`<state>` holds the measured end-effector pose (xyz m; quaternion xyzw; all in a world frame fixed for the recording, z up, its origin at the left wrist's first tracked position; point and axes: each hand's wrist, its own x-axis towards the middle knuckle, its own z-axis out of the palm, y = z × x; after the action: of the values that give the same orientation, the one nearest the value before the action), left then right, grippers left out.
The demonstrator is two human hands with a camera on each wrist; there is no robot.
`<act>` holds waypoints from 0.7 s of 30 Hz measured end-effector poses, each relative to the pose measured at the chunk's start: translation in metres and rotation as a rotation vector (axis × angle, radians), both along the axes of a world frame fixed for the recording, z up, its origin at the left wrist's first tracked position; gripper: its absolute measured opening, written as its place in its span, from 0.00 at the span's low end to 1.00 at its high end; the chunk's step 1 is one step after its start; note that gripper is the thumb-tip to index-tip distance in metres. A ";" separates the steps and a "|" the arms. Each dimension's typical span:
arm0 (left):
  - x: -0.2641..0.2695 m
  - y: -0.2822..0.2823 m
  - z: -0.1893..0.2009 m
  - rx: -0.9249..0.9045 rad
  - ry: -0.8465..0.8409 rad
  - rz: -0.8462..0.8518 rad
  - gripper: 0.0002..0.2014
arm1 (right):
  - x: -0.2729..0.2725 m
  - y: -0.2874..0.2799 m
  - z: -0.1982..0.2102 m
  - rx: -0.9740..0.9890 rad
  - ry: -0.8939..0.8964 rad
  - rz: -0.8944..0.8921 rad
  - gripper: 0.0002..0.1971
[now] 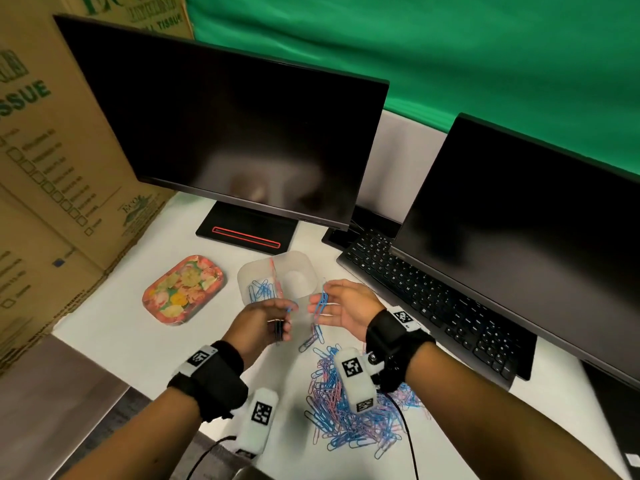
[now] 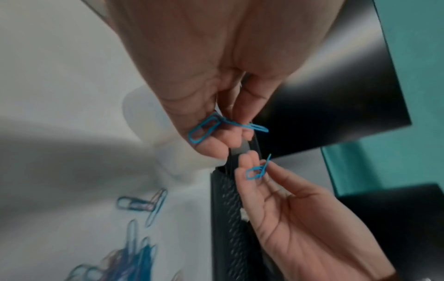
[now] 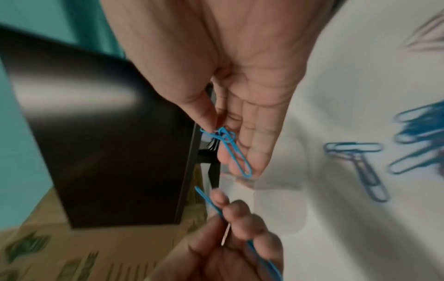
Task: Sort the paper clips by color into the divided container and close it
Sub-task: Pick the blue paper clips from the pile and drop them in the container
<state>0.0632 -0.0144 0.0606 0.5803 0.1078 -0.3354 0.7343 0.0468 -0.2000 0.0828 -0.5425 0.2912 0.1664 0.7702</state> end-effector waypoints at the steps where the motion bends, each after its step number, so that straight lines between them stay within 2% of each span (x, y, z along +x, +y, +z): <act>1: 0.005 0.004 0.005 -0.033 0.018 0.054 0.10 | 0.009 0.009 0.005 -0.021 -0.014 0.029 0.02; 4: 0.023 0.011 0.017 0.004 0.031 0.214 0.10 | 0.033 0.036 0.019 -0.080 -0.049 0.096 0.02; 6: 0.034 0.013 0.022 0.043 0.033 0.278 0.10 | 0.048 0.053 0.025 -0.129 -0.050 0.133 0.05; 9: 0.045 0.013 0.027 0.093 0.022 0.286 0.09 | 0.064 0.073 0.018 -0.255 -0.053 0.149 0.12; 11: 0.049 0.011 0.028 0.147 0.012 0.264 0.09 | 0.069 0.080 0.003 -0.363 -0.068 0.168 0.11; 13: 0.053 0.011 0.024 0.213 -0.005 0.240 0.09 | 0.076 0.076 -0.015 -0.382 -0.067 0.200 0.09; 14: 0.055 0.012 0.021 0.253 -0.021 0.225 0.08 | 0.073 0.075 -0.006 -0.393 -0.088 0.224 0.11; 18: 0.053 0.014 0.015 0.406 -0.218 0.173 0.10 | 0.064 0.045 0.005 -0.493 -0.164 0.175 0.15; 21: 0.037 0.009 0.017 0.464 -0.436 0.074 0.09 | 0.050 0.009 -0.014 -0.744 -0.136 0.138 0.13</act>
<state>0.0998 -0.0052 0.0772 0.7861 0.0426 -0.1429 0.5999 0.0963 -0.1912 0.0687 -0.8129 0.2429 0.0645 0.5254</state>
